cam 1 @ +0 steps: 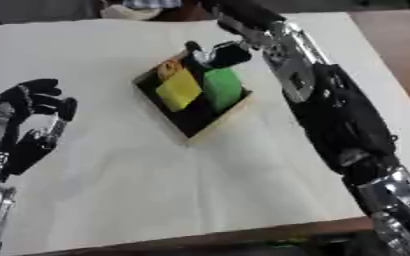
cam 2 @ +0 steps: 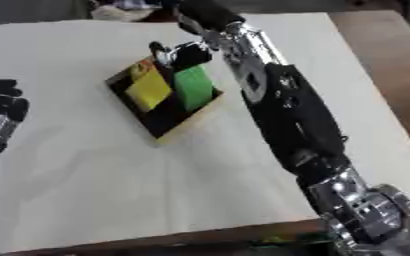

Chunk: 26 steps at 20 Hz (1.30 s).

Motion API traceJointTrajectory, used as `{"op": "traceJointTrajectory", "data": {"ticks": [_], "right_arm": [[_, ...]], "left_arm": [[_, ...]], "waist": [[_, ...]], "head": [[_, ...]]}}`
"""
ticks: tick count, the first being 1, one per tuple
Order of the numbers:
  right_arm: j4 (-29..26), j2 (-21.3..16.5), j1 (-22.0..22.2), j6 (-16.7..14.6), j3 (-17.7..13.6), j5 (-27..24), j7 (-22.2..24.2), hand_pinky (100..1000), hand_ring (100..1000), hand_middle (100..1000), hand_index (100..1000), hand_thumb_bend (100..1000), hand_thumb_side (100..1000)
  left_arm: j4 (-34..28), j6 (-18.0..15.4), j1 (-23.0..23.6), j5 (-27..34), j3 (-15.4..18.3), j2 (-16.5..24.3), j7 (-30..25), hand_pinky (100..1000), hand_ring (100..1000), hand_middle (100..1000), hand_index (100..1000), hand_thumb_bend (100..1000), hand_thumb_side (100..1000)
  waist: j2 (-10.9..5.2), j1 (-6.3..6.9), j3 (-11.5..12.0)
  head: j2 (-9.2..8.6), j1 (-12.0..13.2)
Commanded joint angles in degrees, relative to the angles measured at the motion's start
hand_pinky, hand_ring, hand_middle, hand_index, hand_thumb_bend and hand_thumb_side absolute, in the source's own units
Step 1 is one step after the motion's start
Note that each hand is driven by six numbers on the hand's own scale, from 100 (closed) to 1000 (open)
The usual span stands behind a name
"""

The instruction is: Pick up objects on the table and place them in the box.

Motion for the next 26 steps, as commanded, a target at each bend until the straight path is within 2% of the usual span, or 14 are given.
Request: {"op": "traceJointTrajectory", "data": {"ticks": [1, 8, 12, 19, 26], "right_arm": [[-6.4, -3.2, 1.0, 1.8, -1.6, -6.1, -3.1, 865, 906, 880, 973, 100, 456], [-17.1, -7.0, 11.7, 6.1, -3.5, -26.4, -8.9, 837, 888, 840, 963, 100, 493], [-21.5, -7.1, 18.0, 7.9, -4.8, -34.3, -11.8, 819, 871, 813, 942, 100, 515], [-24.8, -5.5, 27.3, 9.2, -5.9, -43.2, -15.2, 810, 860, 795, 938, 100, 547], [-26.4, -2.7, 33.1, 9.0, -6.9, -46.6, -15.5, 808, 855, 789, 941, 100, 525]], "left_arm": [[-0.6, 0.0, -0.2, 0.0, 0.8, 0.4, 0.7, 656, 658, 644, 783, 498, 681], [-0.6, -0.2, 0.1, 0.3, 1.5, 0.1, 3.2, 649, 650, 634, 773, 481, 679], [-0.6, -0.8, 0.4, 1.2, 1.8, -0.3, 5.4, 643, 644, 627, 765, 452, 690], [0.0, -2.7, 1.0, 2.5, 1.7, -1.1, 7.6, 643, 647, 630, 762, 446, 700], [0.9, -4.3, 1.5, 3.0, 1.7, -2.9, 8.2, 648, 649, 633, 761, 444, 701]], "waist": [[-1.99, -0.87, -0.2], [-1.65, -1.13, -0.7], [-1.33, -1.13, -0.9], [-0.48, -0.98, -0.4], [0.39, -0.53, -0.2]], "head": [[0.28, 0.5], [0.28, 1.8], [0.28, 2.5], [0.28, 3.3], [0.28, 3.5]]}}
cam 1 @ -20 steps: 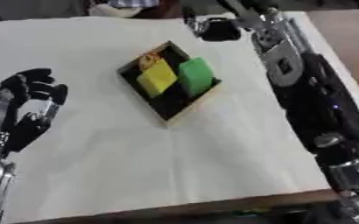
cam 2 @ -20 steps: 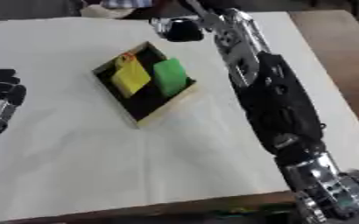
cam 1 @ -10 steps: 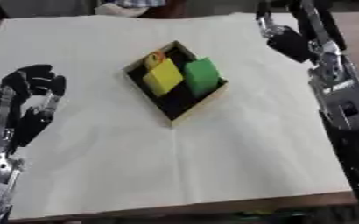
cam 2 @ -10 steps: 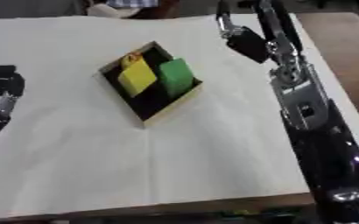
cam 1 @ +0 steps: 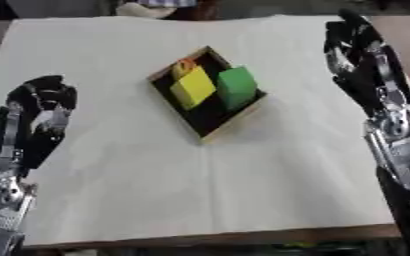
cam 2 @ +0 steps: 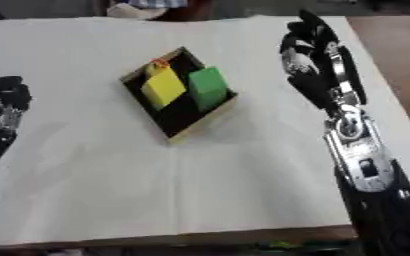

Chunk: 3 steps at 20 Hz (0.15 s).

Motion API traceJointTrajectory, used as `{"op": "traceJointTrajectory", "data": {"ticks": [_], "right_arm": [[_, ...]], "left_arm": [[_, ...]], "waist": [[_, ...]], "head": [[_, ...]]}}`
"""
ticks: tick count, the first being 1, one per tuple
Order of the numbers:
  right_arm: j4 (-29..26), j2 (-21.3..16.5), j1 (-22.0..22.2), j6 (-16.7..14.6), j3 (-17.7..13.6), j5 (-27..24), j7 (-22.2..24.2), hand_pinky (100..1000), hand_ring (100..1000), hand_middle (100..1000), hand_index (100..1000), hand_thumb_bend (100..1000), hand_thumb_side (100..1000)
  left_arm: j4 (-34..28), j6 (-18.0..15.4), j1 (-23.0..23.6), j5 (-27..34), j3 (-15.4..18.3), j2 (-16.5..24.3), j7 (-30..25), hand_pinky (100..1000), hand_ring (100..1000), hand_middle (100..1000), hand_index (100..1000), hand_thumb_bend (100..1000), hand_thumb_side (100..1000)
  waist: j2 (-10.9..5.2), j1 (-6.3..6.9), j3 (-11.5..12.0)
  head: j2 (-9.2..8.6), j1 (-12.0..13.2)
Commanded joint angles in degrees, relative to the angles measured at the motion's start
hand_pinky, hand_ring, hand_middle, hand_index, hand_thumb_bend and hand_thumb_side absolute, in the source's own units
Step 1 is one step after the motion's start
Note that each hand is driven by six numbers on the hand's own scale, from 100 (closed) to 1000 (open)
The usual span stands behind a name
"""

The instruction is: Pick up objects on the table and place them in the box.

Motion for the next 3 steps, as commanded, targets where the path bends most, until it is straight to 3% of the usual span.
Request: {"op": "traceJointTrajectory", "data": {"ticks": [1, 3], "right_arm": [[-2.0, 0.4, 0.6, -0.1, -0.7, -1.5, -0.3, 808, 855, 789, 941, 100, 524], [-2.1, 0.4, 1.2, 0.0, -0.8, -1.7, -0.1, 808, 854, 788, 941, 100, 510]], "left_arm": [[-0.4, -0.9, -0.1, 0.6, 0.6, 0.0, 0.4, 647, 649, 632, 760, 442, 702], [-0.1, -1.2, -0.1, 0.8, 0.5, -0.4, 0.4, 643, 648, 632, 759, 440, 705]], "waist": [[0.26, -0.13, 0.0], [0.42, -0.05, -0.1]], "head": [[0.28, 0.1], [0.28, -0.1]]}}
